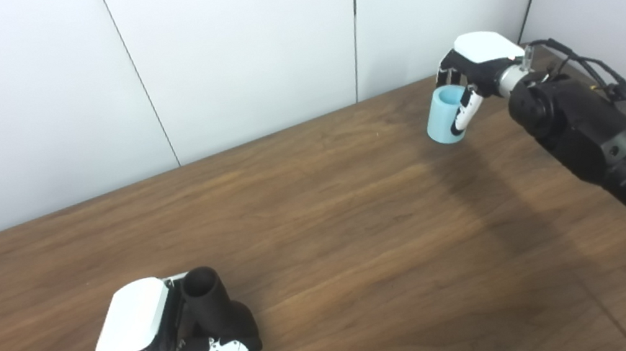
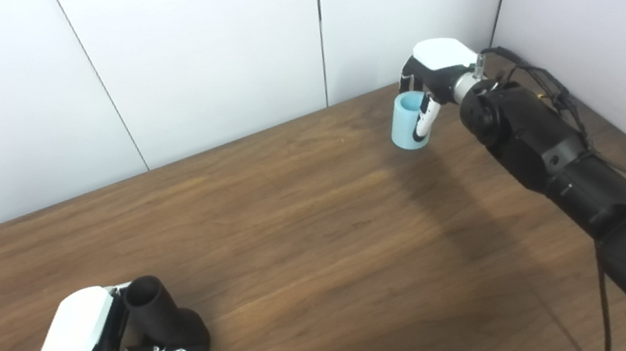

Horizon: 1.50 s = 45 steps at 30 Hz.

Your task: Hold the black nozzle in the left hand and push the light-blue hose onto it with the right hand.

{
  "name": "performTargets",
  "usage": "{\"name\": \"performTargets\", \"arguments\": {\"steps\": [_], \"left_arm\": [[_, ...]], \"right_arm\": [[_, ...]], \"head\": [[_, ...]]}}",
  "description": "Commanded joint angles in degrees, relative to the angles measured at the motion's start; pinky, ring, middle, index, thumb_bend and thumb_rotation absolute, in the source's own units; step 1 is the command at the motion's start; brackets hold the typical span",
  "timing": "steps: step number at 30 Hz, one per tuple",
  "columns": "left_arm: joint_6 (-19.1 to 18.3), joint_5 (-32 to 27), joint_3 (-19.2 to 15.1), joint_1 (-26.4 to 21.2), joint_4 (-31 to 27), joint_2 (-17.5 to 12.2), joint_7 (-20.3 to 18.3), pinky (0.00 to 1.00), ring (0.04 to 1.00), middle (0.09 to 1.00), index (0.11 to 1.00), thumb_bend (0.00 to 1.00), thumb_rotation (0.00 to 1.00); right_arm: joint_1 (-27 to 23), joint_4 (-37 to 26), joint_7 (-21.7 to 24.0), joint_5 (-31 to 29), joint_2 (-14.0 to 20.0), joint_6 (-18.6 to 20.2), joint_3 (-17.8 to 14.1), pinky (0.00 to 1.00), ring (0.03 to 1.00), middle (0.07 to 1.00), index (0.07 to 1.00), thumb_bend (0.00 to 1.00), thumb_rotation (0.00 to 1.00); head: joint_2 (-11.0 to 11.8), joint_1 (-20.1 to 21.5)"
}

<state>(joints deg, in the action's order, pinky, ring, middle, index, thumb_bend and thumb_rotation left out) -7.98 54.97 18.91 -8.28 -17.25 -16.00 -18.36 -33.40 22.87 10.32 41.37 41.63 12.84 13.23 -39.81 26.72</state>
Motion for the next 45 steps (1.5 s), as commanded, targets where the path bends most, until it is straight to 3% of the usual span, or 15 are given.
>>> {"name": "performTargets", "arguments": {"steps": [1,2,4,6,7,12,17,20,25,27,30,32,34,36,45], "left_arm": [[0.4,1.0,0.4,0.6,-0.6,-0.7,-0.4,0.77,0.631,0.494,0.480,0.52,0.00],[0.4,0.6,0.3,0.6,-0.6,-0.6,-0.4,0.77,0.630,0.495,0.480,0.52,0.00],[0.1,0.1,0.1,0.7,-0.7,-0.4,-0.5,0.78,0.630,0.493,0.481,0.52,0.00],[-0.1,0.2,0.1,0.7,-0.9,-0.3,-0.7,0.79,0.636,0.489,0.484,0.53,0.00],[-0.3,0.4,0.2,0.7,-1.0,-0.2,-0.8,0.79,0.634,0.486,0.486,0.53,0.00],[0.2,1.4,0.9,0.9,-0.9,0.3,0.2,0.78,0.621,0.478,0.491,0.53,0.00],[-0.7,2.9,1.9,0.9,-0.6,1.5,-0.4,0.80,0.626,0.479,0.491,0.53,0.00],[-1.1,3.4,2.3,1.0,-0.5,2.5,-0.6,0.80,0.632,0.478,0.492,0.53,0.00],[-2.1,4.5,3.1,1.4,-0.9,3.9,-1.2,0.83,0.652,0.491,0.483,0.52,0.00],[-2.2,5.0,3.4,1.4,-0.8,4.3,-1.0,0.83,0.649,0.487,0.486,0.53,0.00],[-2.5,5.6,3.8,1.4,-0.5,4.7,-0.8,0.82,0.646,0.489,0.485,0.53,0.00],[-2.7,6.0,4.1,1.4,-0.4,5.1,-0.8,0.82,0.645,0.488,0.486,0.53,0.00],[-2.9,6.4,4.4,1.4,-0.2,5.5,-0.8,0.82,0.642,0.485,0.489,0.53,0.00],[-2.9,6.8,4.6,1.3,0.0,5.8,-0.7,0.81,0.630,0.467,0.497,0.53,0.00],[-3.5,8.5,4.9,1.3,0.4,7.3,-0.9,0.81,0.626,0.464,0.496,0.53,0.00]], "right_arm": [[-1.5,-0.6,-1.6,0.1,1.5,-0.5,-1.1,0.30,0.362,0.478,0.487,0.53,0.00],[-1.3,-0.7,-1.7,0.3,1.6,-0.5,-1.1,0.30,0.367,0.446,0.502,0.53,0.00],[-0.8,-1.4,-1.8,0.5,1.9,-0.7,-1.0,0.25,0.305,0.467,0.490,0.53,0.00],[-0.2,-3.4,-1.4,0.7,2.4,-0.7,-1.0,0.29,0.333,0.473,0.487,0.53,0.00],[0.0,-4.6,-1.0,0.8,2.6,-0.7,-0.9,0.26,0.308,0.473,0.487,0.53,0.00],[2.5,-14.4,-1.8,1.5,3.3,-2.1,-2.2,0.10,0.157,0.469,0.485,0.53,0.00],[4.3,-26.2,2.6,1.5,3.0,-0.5,-3.7,0.10,0.161,0.470,0.484,0.53,0.00],[4.4,-32.0,6.1,1.2,2.2,0.4,-4.0,0.23,0.299,0.457,0.504,0.53,0.00],[5.1,-40.5,10.9,-1.5,-0.5,2.2,-5.2,0.29,0.330,0.432,0.523,0.53,0.00],[5.1,-43.1,12.5,-2.8,-1.9,2.8,-5.7,0.36,0.375,0.487,0.524,0.52,0.00],[5.0,-46.8,14.8,-4.4,-3.6,3.4,-6.0,0.26,0.341,0.465,0.548,0.51,0.00],[4.8,-49.1,16.7,-6.1,-4.6,4.2,-6.1,0.25,0.338,0.468,0.552,0.51,0.00],[4.6,-51.3,18.7,-7.9,-5.4,5.2,-6.1,0.35,0.374,0.498,0.530,0.51,0.00],[4.5,-53.2,20.0,-9.9,-6.5,5.2,-5.8,0.38,0.384,0.509,0.524,0.51,0.00],[4.8,-59.2,23.5,-13.1,-10.2,7.3,-4.5,0.41,0.393,0.507,0.521,0.51,0.00]], "head": [[-0.1,-0.4],[-0.2,-0.7],[-0.3,-1.5],[-0.5,-2.3],[-0.6,-3.3],[-1.1,-6.8],[-2.1,-13.1],[-2.2,-16.5],[-2.3,-20.2],[-2.4,-21.1],[-2.5,-22.7],[-2.6,-23.4],[-2.8,-24.2],[-2.9,-25.0],[-3.3,-27.5]]}}
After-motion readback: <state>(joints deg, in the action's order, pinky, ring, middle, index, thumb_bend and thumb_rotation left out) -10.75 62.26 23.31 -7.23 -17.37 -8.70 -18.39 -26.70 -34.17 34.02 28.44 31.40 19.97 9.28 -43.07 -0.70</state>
